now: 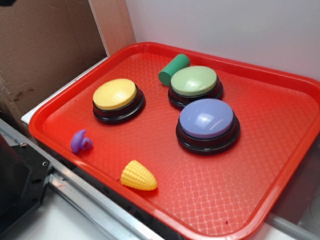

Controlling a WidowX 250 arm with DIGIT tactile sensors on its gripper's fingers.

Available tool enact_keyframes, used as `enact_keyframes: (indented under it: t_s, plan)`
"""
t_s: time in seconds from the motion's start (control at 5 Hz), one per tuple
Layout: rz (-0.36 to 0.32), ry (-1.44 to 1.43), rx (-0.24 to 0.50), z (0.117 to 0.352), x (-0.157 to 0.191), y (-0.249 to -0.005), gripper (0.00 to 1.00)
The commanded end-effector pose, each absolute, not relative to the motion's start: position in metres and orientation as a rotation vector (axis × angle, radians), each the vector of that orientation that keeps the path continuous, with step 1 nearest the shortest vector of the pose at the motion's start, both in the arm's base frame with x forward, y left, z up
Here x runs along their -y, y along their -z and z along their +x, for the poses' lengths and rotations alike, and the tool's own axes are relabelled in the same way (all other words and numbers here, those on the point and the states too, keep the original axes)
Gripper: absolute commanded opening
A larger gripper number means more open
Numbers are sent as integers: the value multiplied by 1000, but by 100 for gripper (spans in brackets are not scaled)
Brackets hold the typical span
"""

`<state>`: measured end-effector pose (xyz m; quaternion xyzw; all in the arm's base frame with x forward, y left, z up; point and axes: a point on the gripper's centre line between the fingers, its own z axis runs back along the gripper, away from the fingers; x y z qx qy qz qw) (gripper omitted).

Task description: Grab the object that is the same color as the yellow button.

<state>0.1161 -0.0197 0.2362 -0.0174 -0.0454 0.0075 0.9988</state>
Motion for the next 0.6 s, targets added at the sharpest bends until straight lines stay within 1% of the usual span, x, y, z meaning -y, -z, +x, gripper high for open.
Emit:
enact_keyframes:
  t_s: [0.0, 0.2, 0.4]
  plan:
    - [-35, -15, 91, 116, 20, -236, 100]
    - [-32, 19, 75, 126, 26, -224, 100]
    - [-60, -6, 110, 126, 33, -214, 100]
